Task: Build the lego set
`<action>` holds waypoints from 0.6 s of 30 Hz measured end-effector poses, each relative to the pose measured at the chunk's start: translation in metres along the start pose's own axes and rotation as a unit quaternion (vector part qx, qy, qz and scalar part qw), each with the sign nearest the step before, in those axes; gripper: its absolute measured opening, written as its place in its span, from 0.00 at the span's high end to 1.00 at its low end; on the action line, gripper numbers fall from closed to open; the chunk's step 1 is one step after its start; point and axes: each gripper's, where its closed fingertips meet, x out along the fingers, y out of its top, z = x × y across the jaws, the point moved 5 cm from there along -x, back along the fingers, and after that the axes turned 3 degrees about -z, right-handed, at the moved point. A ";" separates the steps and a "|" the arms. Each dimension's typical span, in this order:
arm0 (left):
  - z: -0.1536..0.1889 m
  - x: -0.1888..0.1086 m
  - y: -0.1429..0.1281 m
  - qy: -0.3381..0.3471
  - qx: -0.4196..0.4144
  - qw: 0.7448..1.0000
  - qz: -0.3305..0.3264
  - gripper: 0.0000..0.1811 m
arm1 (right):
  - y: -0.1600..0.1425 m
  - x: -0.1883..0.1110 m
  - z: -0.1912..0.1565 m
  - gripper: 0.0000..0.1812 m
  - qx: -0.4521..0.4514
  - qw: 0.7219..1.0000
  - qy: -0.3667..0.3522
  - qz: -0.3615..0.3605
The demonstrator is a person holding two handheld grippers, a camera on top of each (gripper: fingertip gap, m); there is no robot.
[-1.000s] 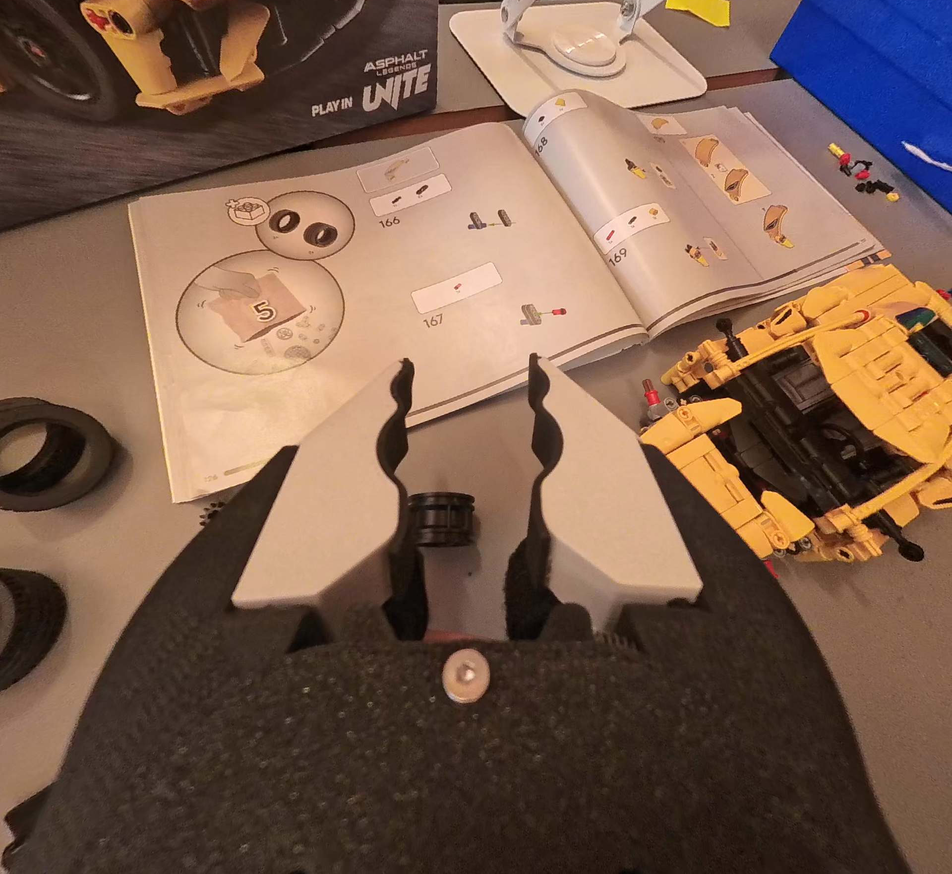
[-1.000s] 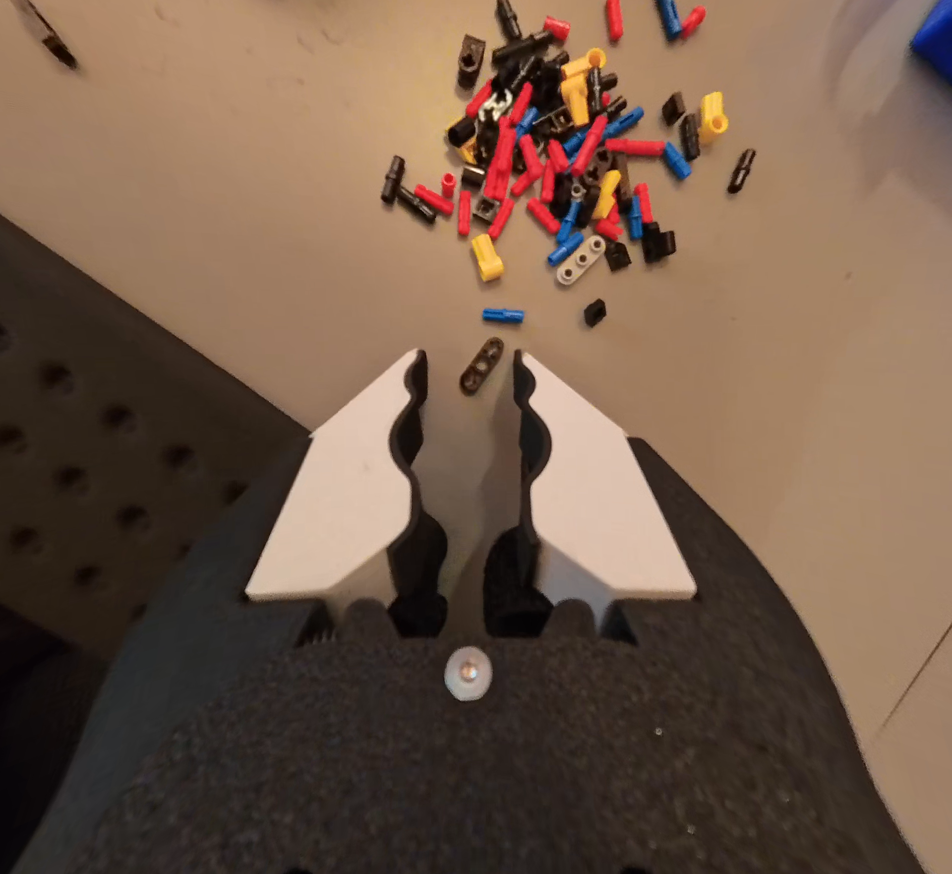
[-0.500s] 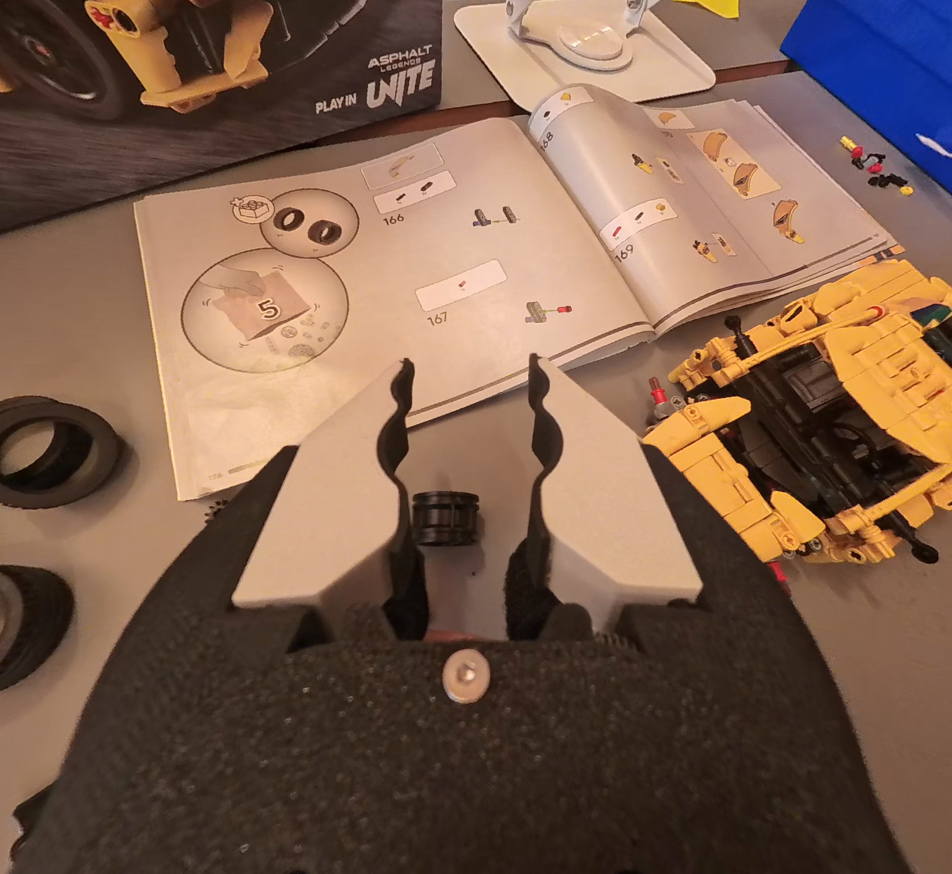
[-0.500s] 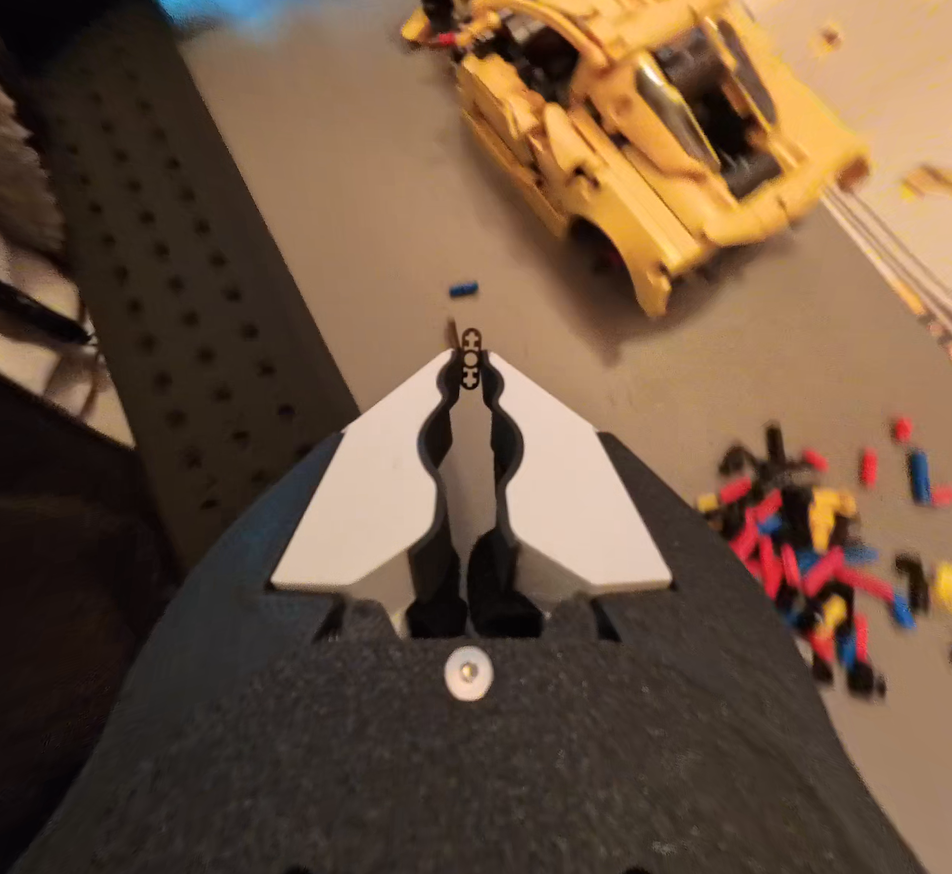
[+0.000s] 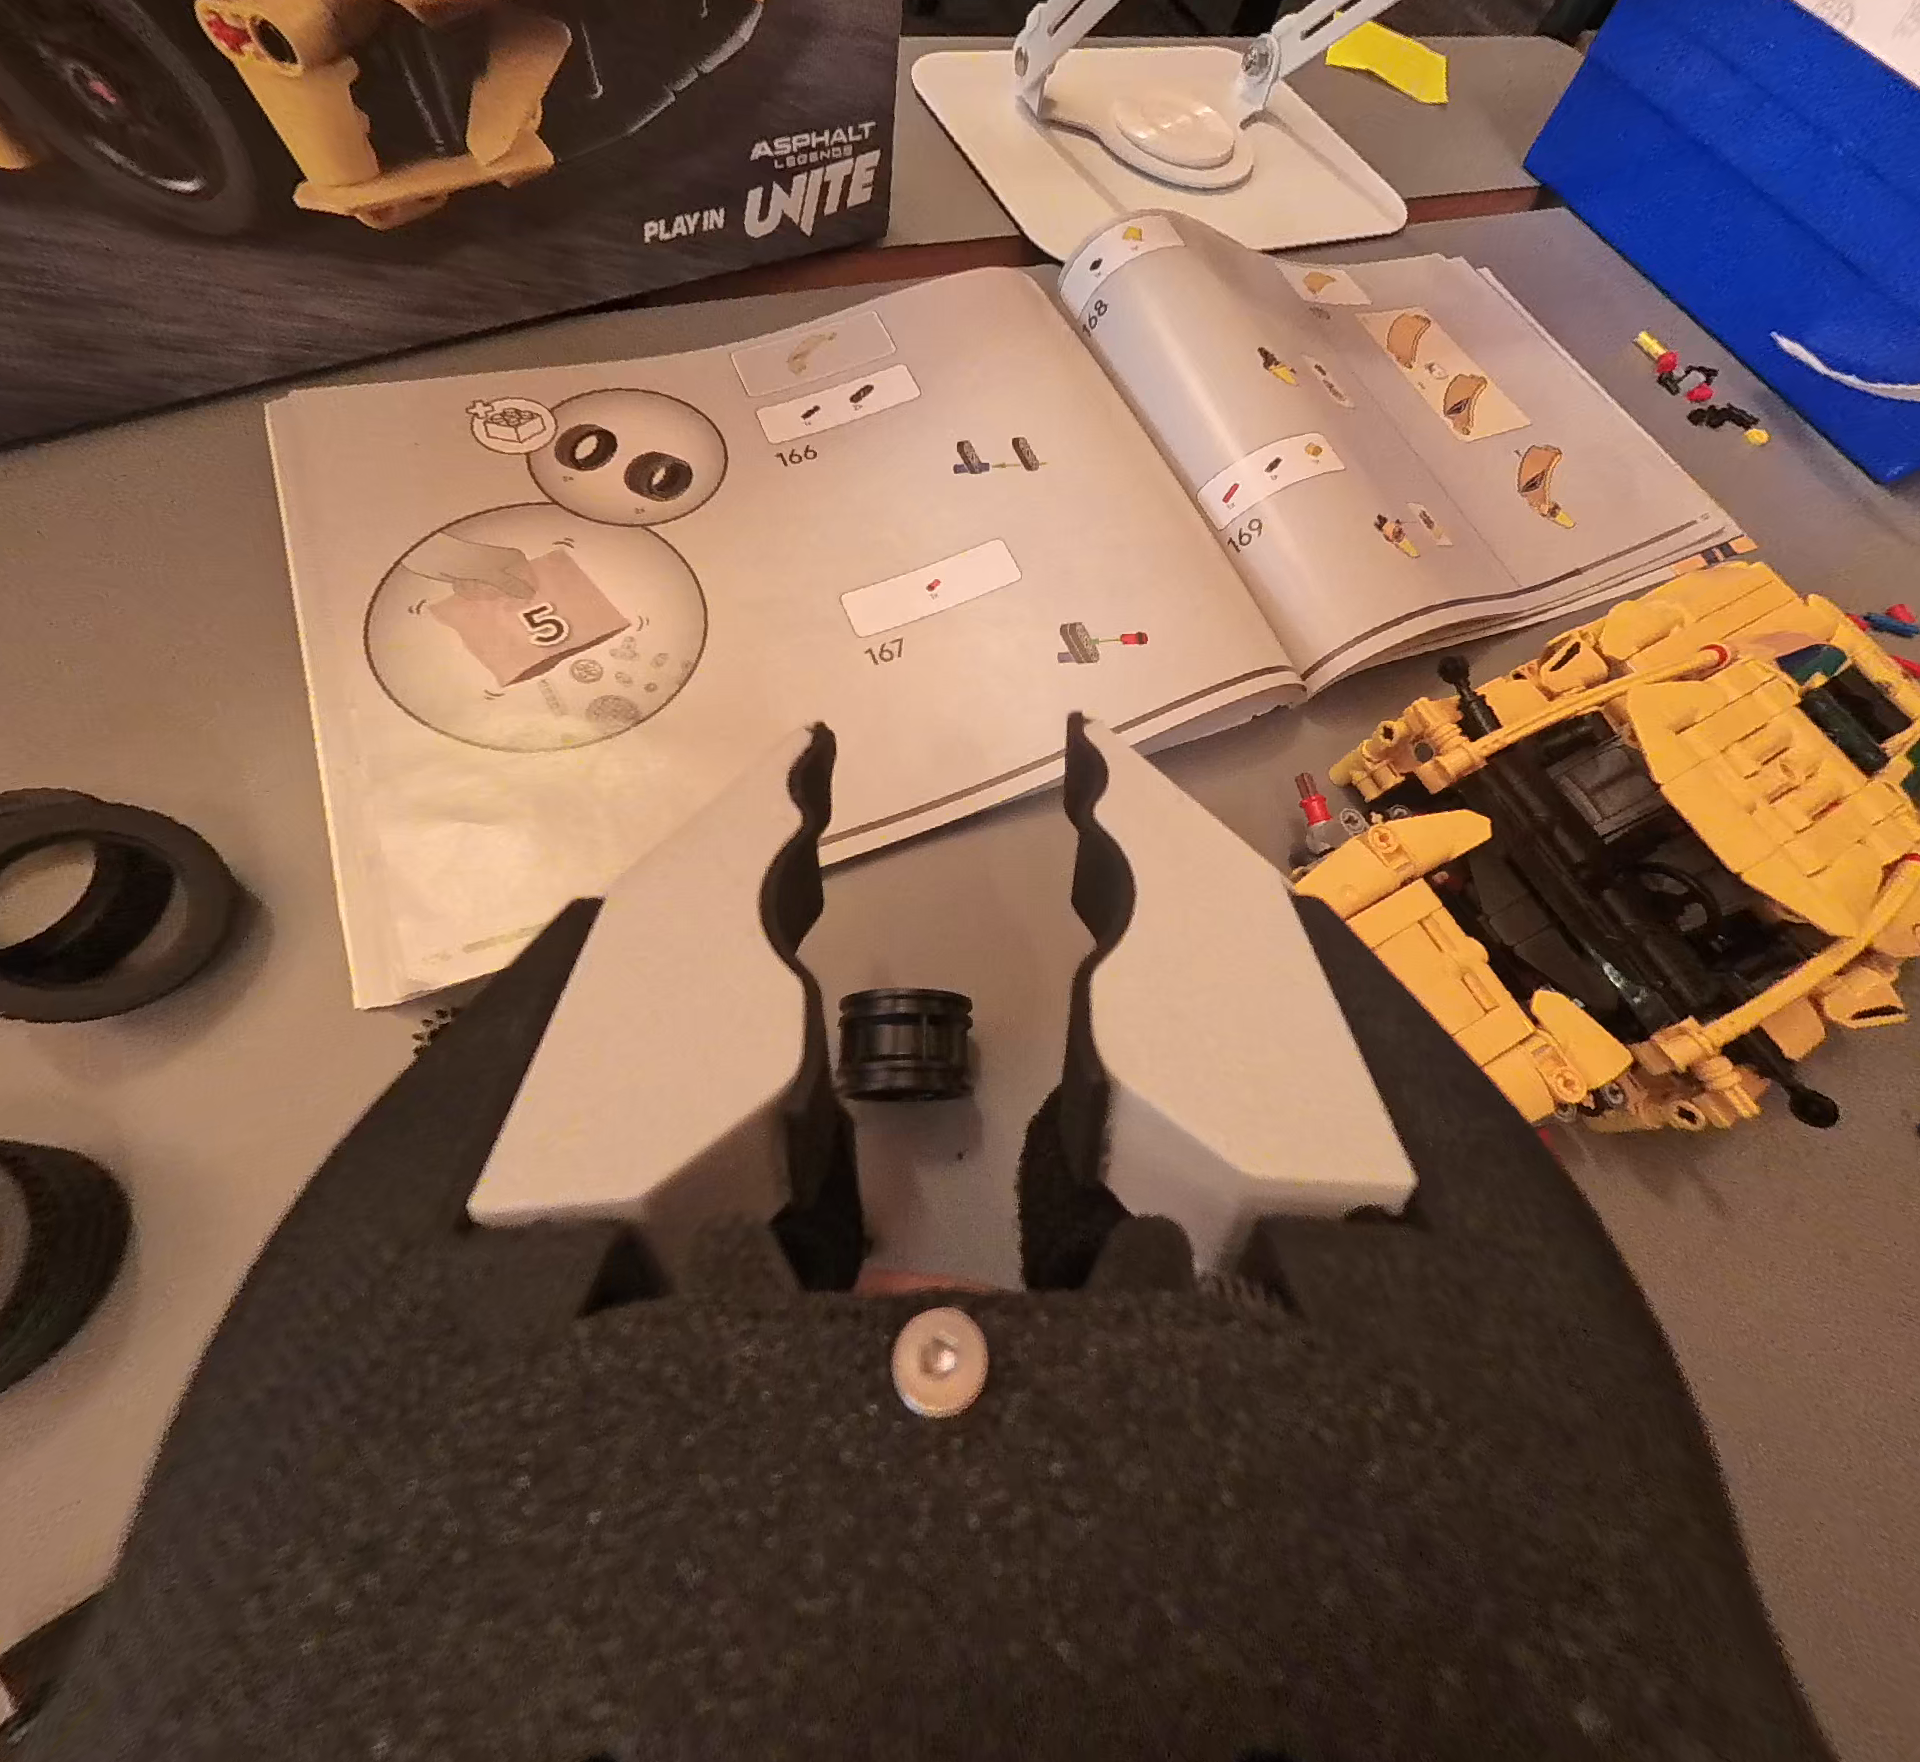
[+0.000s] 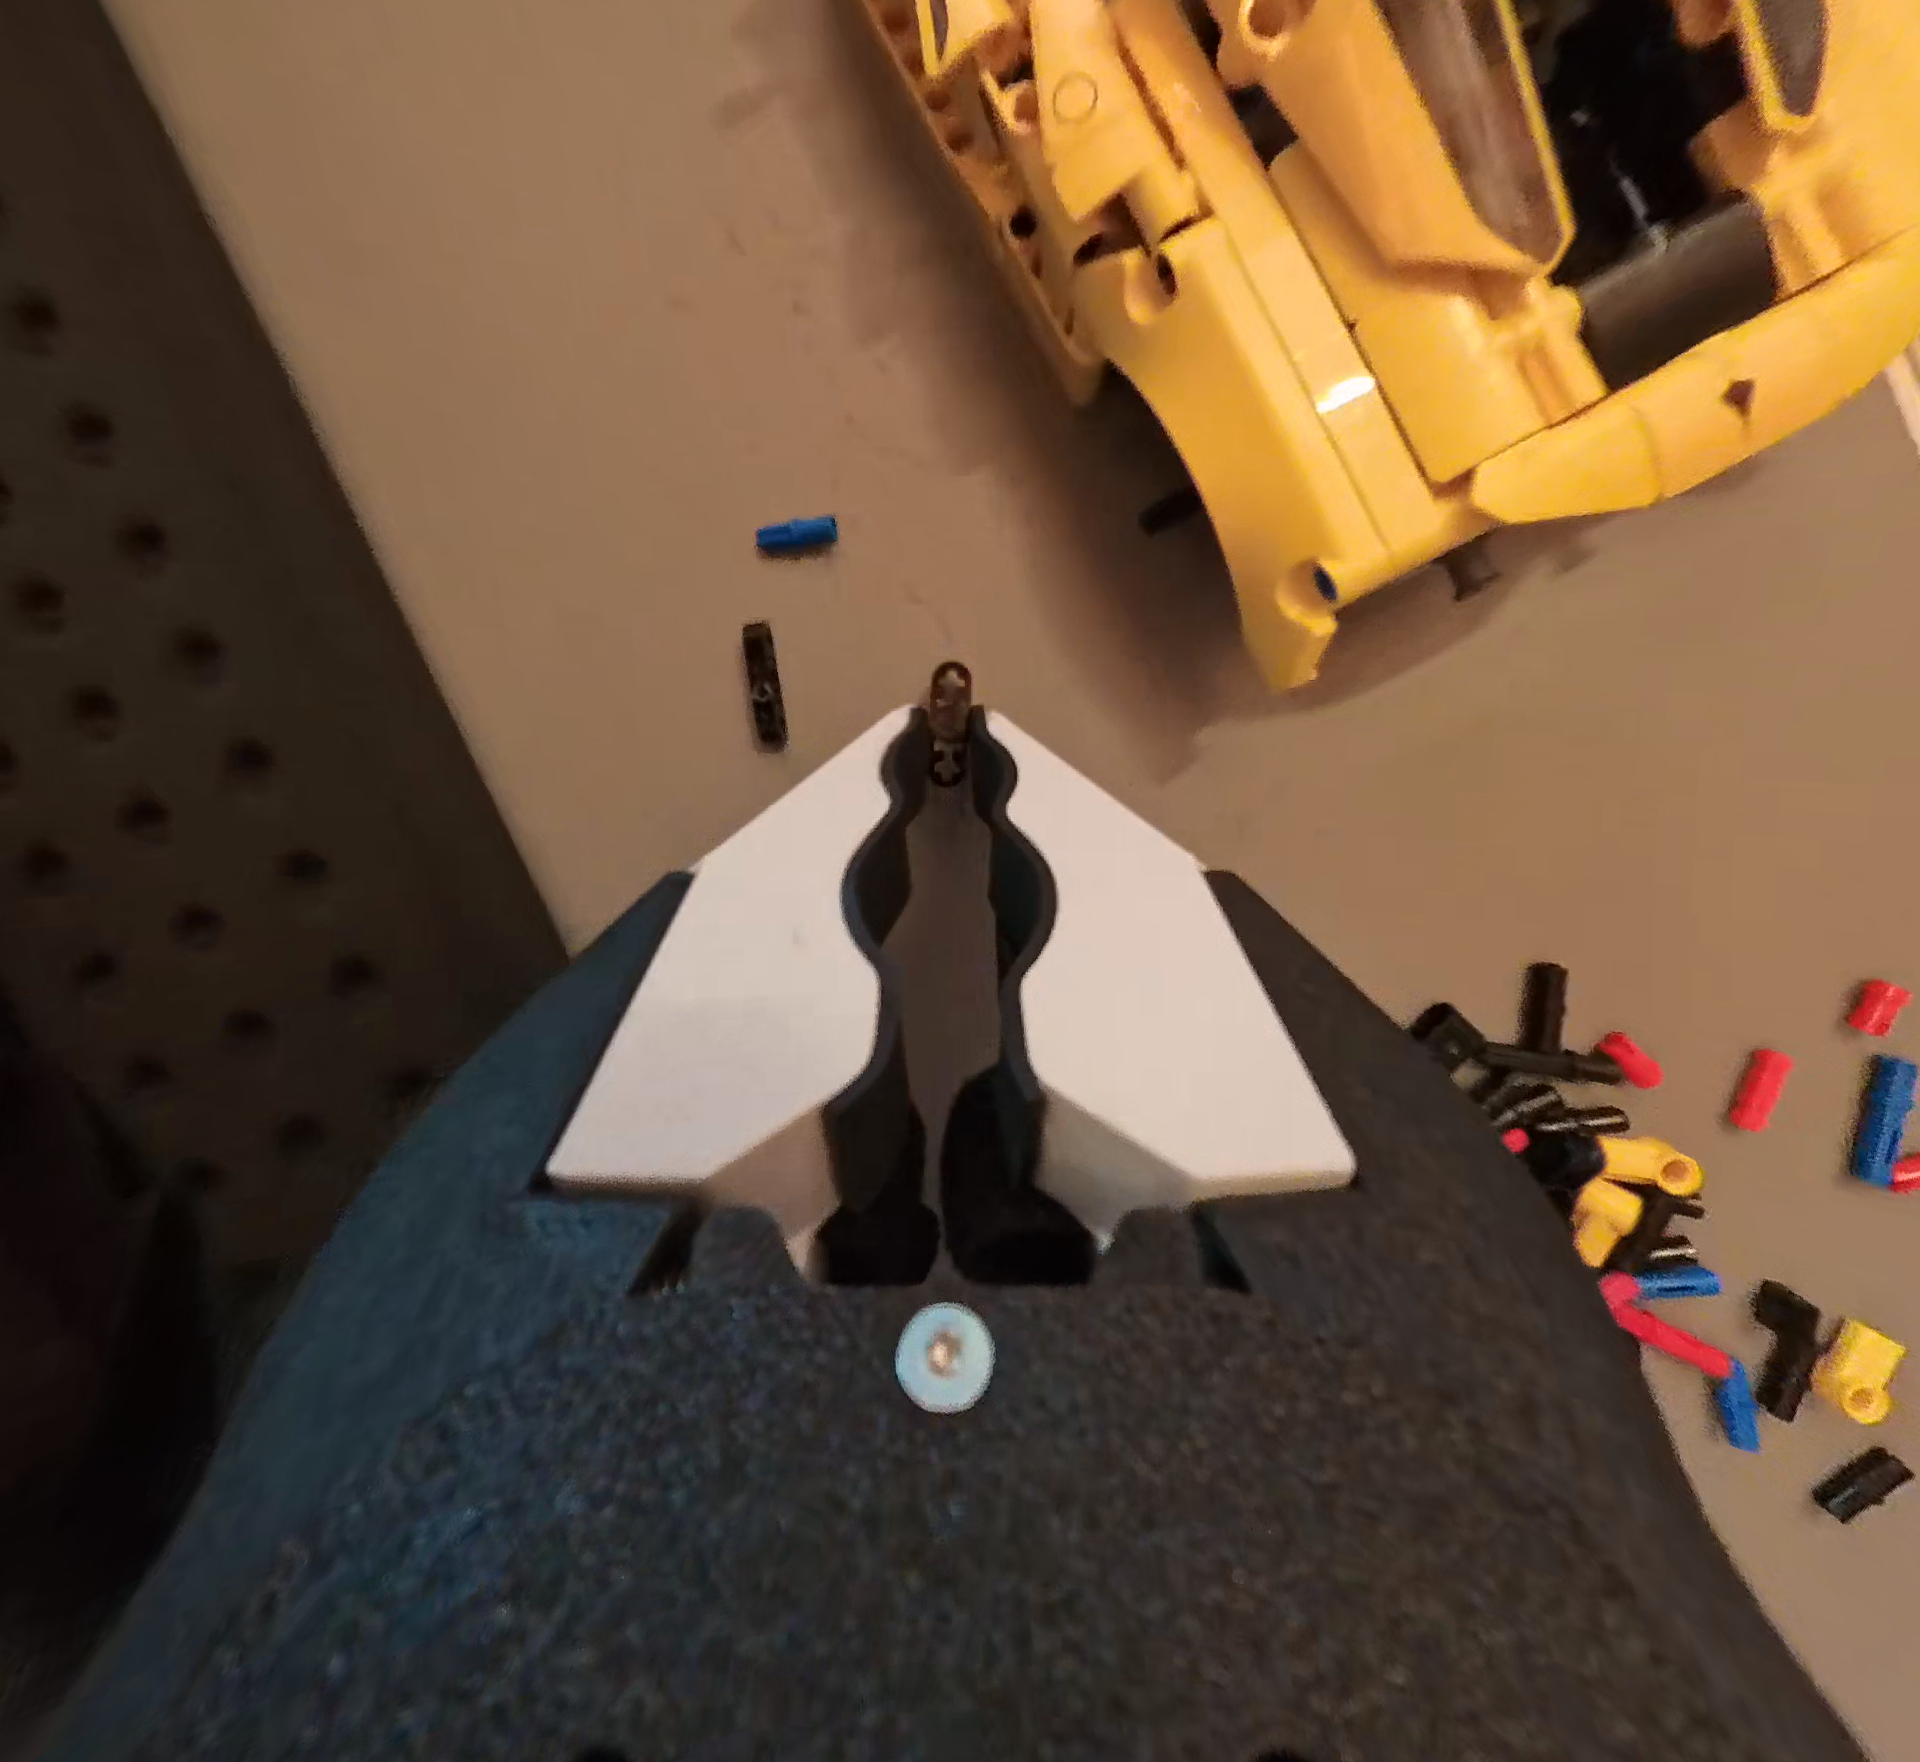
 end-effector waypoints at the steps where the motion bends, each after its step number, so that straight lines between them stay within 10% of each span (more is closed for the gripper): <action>1: 0.000 0.000 0.000 -0.001 -0.001 1.000 0.000 0.75 | -0.001 0.002 0.000 0.96 -0.001 1.000 0.000 -0.004; 8: 0.000 -0.001 0.000 -0.005 0.000 1.000 0.004 0.75 | 0.000 0.001 0.006 0.90 0.035 0.999 0.005 0.039; 14: 0.000 0.001 -0.001 -0.008 -0.002 1.000 0.004 0.75 | 0.013 -0.032 0.029 0.90 0.191 0.923 -0.009 0.335; 18: 0.000 0.002 -0.002 -0.008 -0.003 1.000 0.002 0.75 | 0.010 -0.044 0.043 0.94 0.179 0.912 -0.090 0.358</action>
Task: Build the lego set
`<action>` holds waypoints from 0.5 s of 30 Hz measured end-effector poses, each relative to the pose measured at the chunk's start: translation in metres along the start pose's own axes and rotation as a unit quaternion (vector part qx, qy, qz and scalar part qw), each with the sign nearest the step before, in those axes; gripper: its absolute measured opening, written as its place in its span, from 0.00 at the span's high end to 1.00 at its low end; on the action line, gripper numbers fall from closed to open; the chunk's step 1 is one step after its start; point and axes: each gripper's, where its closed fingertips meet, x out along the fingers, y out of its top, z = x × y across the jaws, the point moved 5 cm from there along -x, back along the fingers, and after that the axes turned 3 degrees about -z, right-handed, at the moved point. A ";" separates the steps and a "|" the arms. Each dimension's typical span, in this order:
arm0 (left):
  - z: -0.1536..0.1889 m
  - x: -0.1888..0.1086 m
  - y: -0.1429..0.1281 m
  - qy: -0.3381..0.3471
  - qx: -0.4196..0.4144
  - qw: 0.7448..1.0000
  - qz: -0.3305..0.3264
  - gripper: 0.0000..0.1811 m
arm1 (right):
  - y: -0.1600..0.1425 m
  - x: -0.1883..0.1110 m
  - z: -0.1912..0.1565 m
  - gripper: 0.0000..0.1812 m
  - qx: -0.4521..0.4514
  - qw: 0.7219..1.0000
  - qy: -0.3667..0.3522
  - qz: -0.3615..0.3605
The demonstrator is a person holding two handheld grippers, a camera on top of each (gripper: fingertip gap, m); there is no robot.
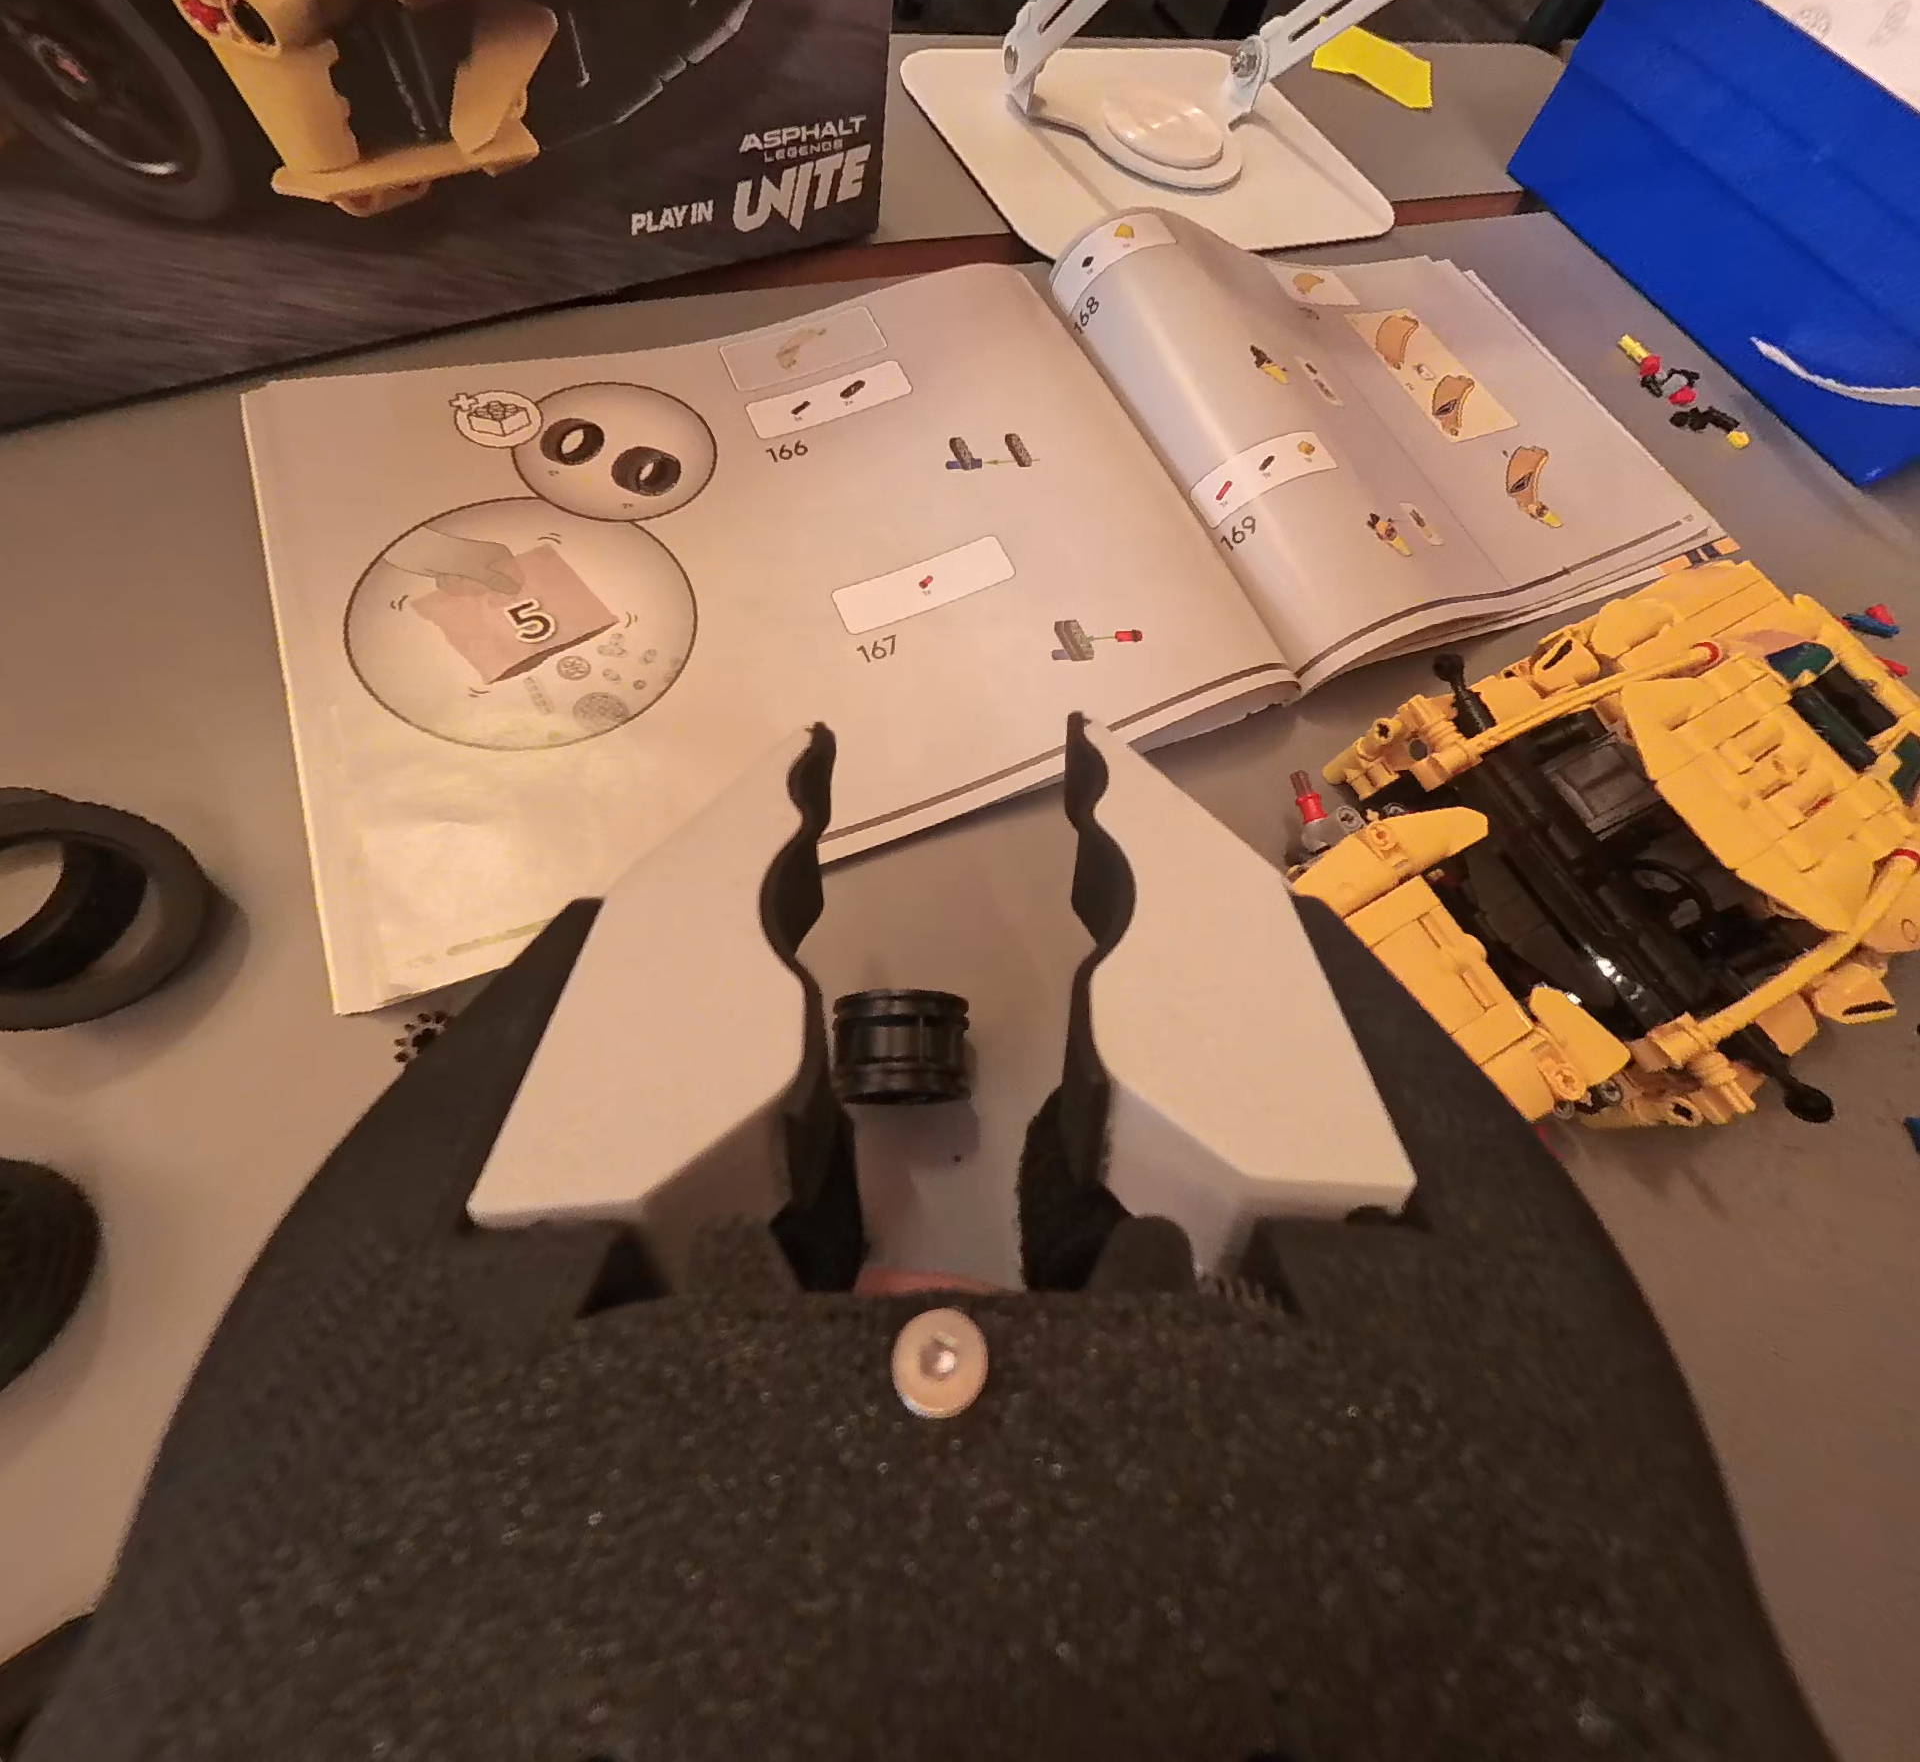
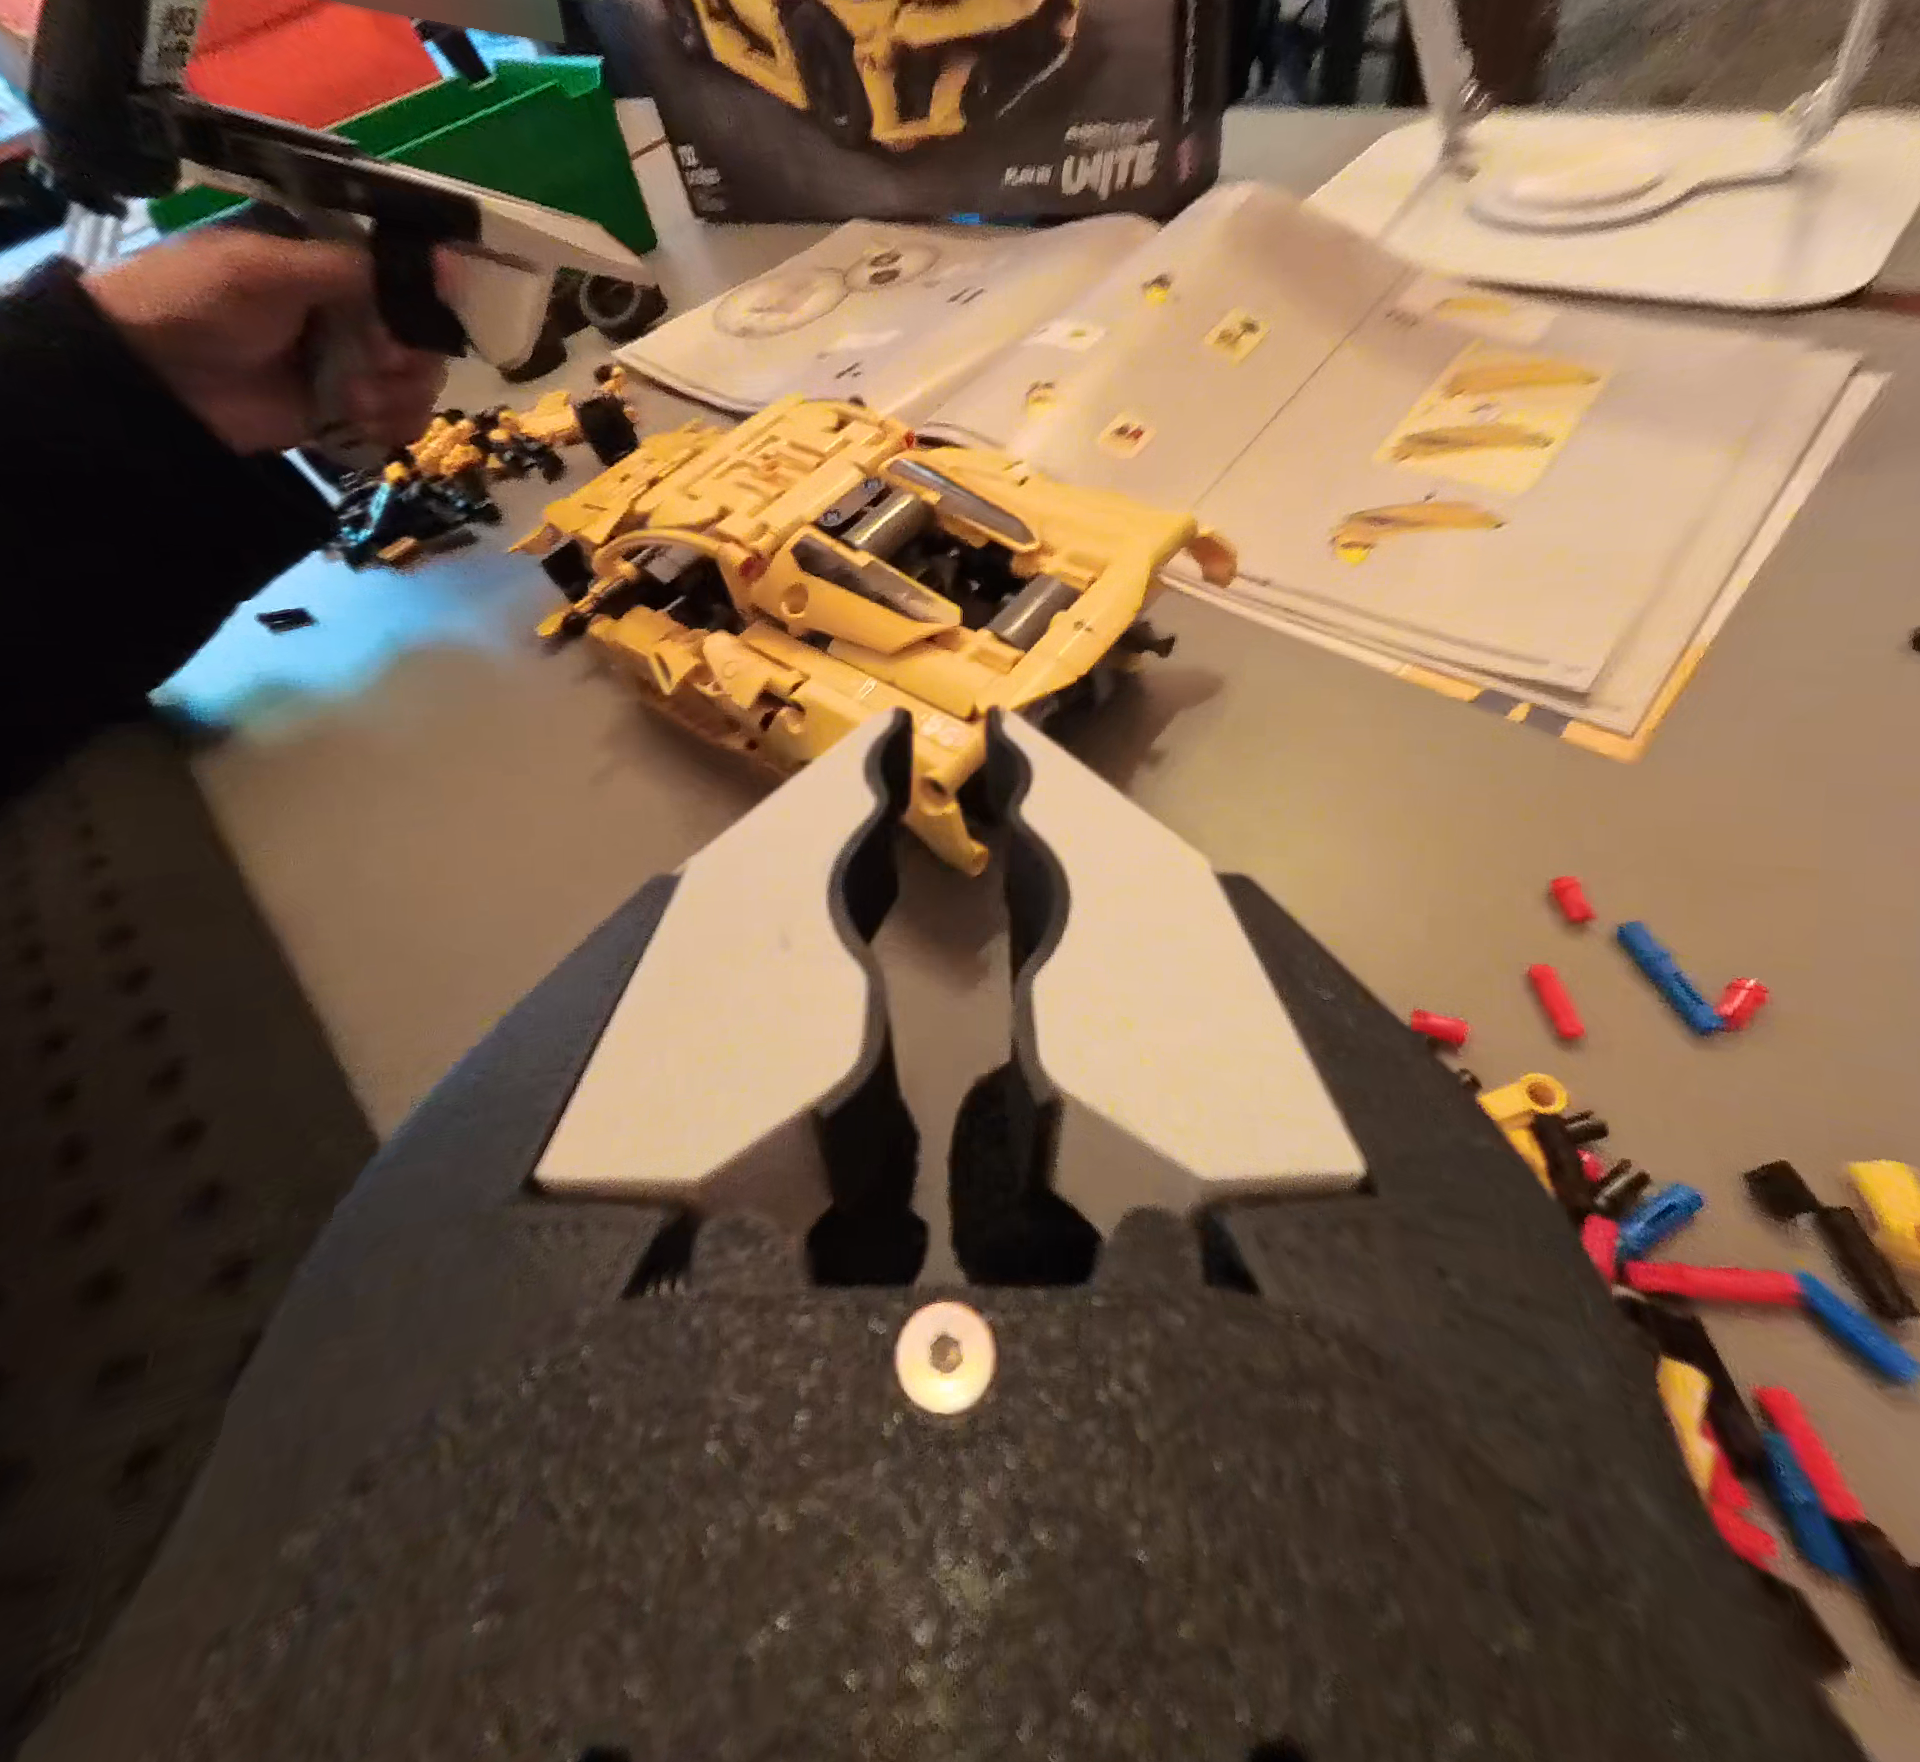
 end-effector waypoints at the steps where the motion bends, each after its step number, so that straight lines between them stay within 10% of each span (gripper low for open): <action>1: 0.000 0.000 0.000 -0.001 0.000 1.000 0.001 0.75 | -0.001 0.001 -0.001 0.94 -0.005 1.000 -0.002 -0.003; 15: 0.001 0.004 0.002 -0.010 -0.001 1.000 0.018 0.75 | -0.010 0.012 -0.012 0.94 -0.041 0.998 0.018 -0.050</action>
